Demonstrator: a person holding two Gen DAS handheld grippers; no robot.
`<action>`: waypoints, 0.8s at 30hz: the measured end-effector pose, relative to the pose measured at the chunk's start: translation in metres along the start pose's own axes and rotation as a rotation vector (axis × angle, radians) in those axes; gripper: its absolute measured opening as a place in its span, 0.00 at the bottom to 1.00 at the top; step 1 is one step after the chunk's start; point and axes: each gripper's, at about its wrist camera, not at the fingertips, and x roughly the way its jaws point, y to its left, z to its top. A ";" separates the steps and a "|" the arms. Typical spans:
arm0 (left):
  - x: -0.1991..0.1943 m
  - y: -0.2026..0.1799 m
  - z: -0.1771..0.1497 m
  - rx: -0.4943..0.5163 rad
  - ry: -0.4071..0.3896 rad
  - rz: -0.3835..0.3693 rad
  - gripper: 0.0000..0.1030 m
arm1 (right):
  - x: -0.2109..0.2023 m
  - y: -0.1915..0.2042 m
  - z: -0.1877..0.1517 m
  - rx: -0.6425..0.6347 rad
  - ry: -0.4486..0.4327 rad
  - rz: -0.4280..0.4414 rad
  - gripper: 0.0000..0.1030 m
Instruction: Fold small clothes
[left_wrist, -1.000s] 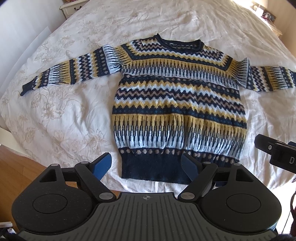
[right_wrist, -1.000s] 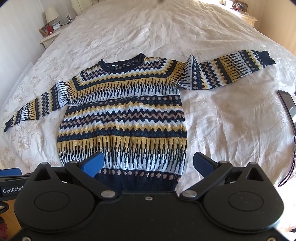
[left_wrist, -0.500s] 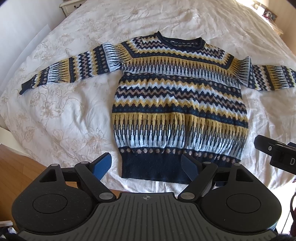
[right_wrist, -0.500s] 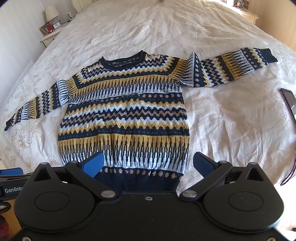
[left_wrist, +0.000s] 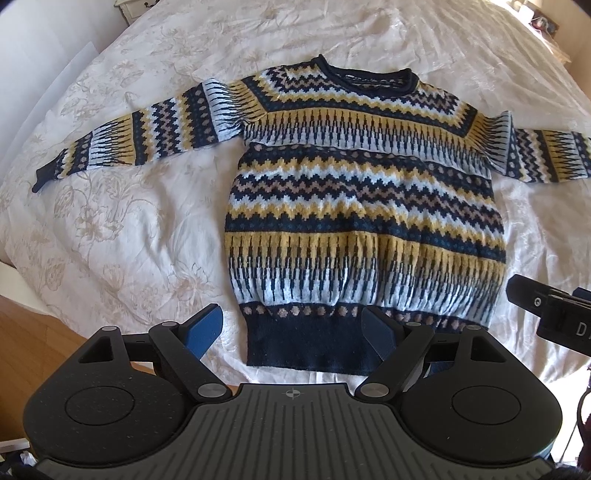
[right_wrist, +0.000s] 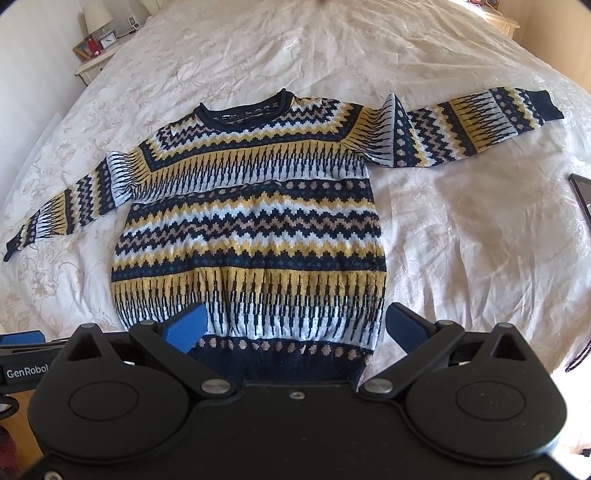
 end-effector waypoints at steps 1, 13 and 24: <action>0.002 0.000 0.003 0.002 0.004 0.001 0.79 | 0.002 0.001 0.002 -0.001 0.004 0.000 0.99; 0.023 0.000 0.053 0.033 0.040 -0.008 0.79 | 0.027 0.011 0.042 -0.004 0.056 0.000 0.99; 0.039 -0.003 0.103 0.092 -0.011 -0.063 0.79 | 0.051 -0.002 0.079 0.098 0.032 0.049 0.98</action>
